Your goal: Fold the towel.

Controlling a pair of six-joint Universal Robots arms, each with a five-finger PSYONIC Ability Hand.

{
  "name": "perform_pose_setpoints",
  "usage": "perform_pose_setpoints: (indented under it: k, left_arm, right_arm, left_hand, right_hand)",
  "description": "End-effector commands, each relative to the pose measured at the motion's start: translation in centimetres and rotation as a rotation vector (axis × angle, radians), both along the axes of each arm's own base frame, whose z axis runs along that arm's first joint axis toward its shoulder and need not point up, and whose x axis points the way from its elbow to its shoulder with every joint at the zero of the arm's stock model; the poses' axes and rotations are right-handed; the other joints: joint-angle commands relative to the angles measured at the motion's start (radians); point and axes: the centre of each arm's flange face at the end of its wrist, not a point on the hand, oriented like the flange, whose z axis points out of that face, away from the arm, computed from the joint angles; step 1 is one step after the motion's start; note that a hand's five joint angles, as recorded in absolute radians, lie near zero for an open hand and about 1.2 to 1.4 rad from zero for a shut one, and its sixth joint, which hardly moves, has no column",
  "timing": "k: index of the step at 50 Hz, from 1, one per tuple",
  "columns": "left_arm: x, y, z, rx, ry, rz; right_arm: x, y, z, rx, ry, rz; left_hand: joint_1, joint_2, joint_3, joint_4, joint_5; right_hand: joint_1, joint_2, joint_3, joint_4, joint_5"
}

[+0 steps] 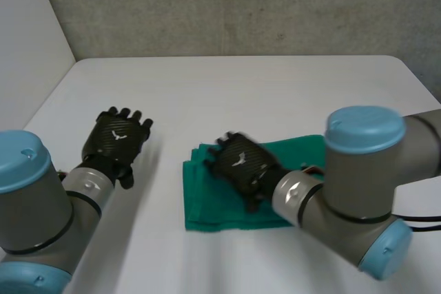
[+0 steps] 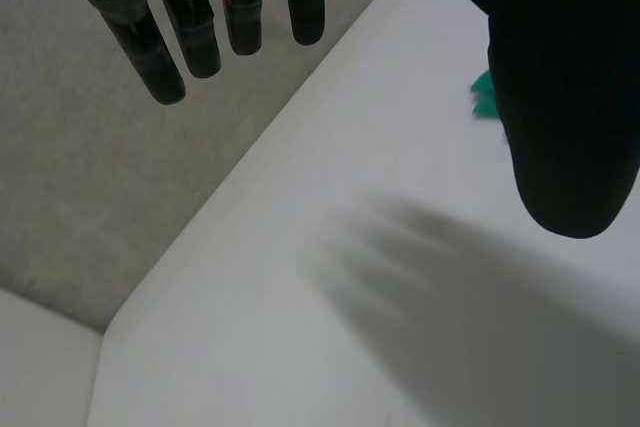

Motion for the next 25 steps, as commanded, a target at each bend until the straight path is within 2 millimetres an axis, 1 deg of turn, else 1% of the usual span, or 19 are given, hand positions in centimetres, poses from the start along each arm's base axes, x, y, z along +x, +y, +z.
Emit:
perform_pose_setpoints:
  k: [1,2,3,4,5,6,7,8,10,13,14,16,17,20,21,24,25]
  left_arm:
    - [-1.6,1.1,0.3,-0.020,0.008,-0.061]
    - [-1.8,1.1,0.4,-0.022,0.011,-0.064]
    - [-2.2,1.4,0.5,-0.030,0.015,-0.082]
    - [-2.4,1.5,0.5,-0.033,0.017,-0.089]
    - [-2.6,1.6,0.5,-0.034,0.017,-0.093]
    - [-2.7,1.7,0.5,-0.037,0.019,-0.099]
    - [-3.0,1.8,0.4,-0.038,0.018,-0.109]
    - [-3.0,1.8,0.4,-0.038,0.018,-0.109]
    - [-3.4,2.0,0.3,-0.038,0.020,-0.122]
    - [-3.5,2.1,0.1,-0.034,0.018,-0.126]
    - [-3.6,2.2,0.0,-0.031,0.016,-0.130]
    - [-3.6,2.3,-0.1,-0.031,0.014,-0.130]
    - [-3.6,2.2,-0.1,-0.029,0.013,-0.129]
    - [-3.5,2.3,-0.2,-0.026,0.013,-0.127]
    - [-3.5,2.3,-0.1,-0.027,0.012,-0.127]
    - [-3.4,2.4,-0.2,-0.022,0.011,-0.126]
    - [-3.4,2.5,-0.2,-0.024,0.011,-0.126]
  right_arm:
    - [-7.3,-4.8,2.5,0.031,-0.060,-0.322]
    - [-8.7,-5.0,2.1,0.058,-0.060,-0.351]
    - [-9.3,-5.0,1.8,0.072,-0.060,-0.359]
    - [-9.3,-5.0,1.8,0.072,-0.060,-0.359]
    - [-9.8,-5.1,1.6,0.084,-0.060,-0.368]
    - [-11.7,-5.3,0.5,0.136,-0.051,-0.410]
    - [-11.8,-5.3,0.5,0.136,-0.051,-0.410]
    - [-12.5,-5.4,0.2,0.148,-0.049,-0.430]
    - [-15.2,-6.2,-1.1,0.193,-0.033,-0.510]
    - [-16.6,-6.6,-1.6,0.207,-0.024,-0.538]
    - [-17.2,-6.6,-1.9,0.213,-0.020,-0.536]
    - [-17.5,-6.7,-2.2,0.224,-0.020,-0.530]
    - [-17.7,-6.8,-2.3,0.231,-0.024,-0.527]
    - [-17.6,-6.9,-2.9,0.258,-0.032,-0.519]
    - [-17.5,-7.0,-3.3,0.275,-0.031,-0.517]
    - [-17.5,-7.3,-3.5,0.282,-0.030,-0.520]
    - [-17.6,-7.4,-3.4,0.278,-0.030,-0.521]
  left_hand:
    - [-0.019,-0.024,-0.034,-0.026,-0.045]
    - [-0.019,-0.024,-0.034,-0.026,-0.045]
    - [-0.019,-0.024,-0.034,-0.026,-0.045]
    - [-0.019,-0.024,-0.034,-0.026,-0.045]
    - [-0.019,-0.023,-0.033,-0.026,-0.044]
    - [-0.019,-0.023,-0.033,-0.026,-0.044]
    - [-0.019,-0.023,-0.033,-0.026,-0.044]
    - [-0.019,-0.023,-0.033,-0.026,-0.044]
    - [-0.019,-0.023,-0.033,-0.026,-0.044]
    - [-0.019,-0.023,-0.033,-0.026,-0.044]
    - [-0.019,-0.023,-0.033,-0.026,-0.044]
    - [-0.019,-0.023,-0.033,-0.026,-0.044]
    - [-0.019,-0.024,-0.034,-0.026,-0.045]
    - [-0.019,-0.024,-0.034,-0.026,-0.045]
    - [-0.019,-0.024,-0.034,-0.026,-0.045]
    - [-0.019,-0.024,-0.034,-0.026,-0.045]
    - [-0.019,-0.024,-0.034,-0.026,-0.045]
  right_hand:
    - [-0.023,-0.045,-0.034,-0.052,-0.058]
    - [-0.023,-0.045,-0.034,-0.052,-0.058]
    - [-0.023,-0.045,-0.034,-0.052,-0.058]
    - [-0.023,-0.045,-0.034,-0.052,-0.058]
    - [-0.023,-0.045,-0.034,-0.052,-0.058]
    - [-0.023,-0.045,-0.034,-0.052,-0.058]
    - [-0.023,-0.045,-0.034,-0.052,-0.058]
    - [-0.023,-0.045,-0.034,-0.052,-0.058]
    - [-0.023,-0.045,-0.034,-0.052,-0.058]
    - [0.081,0.059,0.070,0.052,0.046]
    - [0.140,0.118,0.128,0.110,0.104]
    - [0.266,0.244,0.254,0.236,0.230]
    - [0.452,0.430,0.441,0.423,0.417]
    - [0.782,0.760,0.771,0.753,0.747]
    - [0.931,0.909,0.920,0.902,0.896]
    - [1.170,1.148,1.158,1.140,1.134]
    - [1.199,1.177,1.187,1.169,1.163]
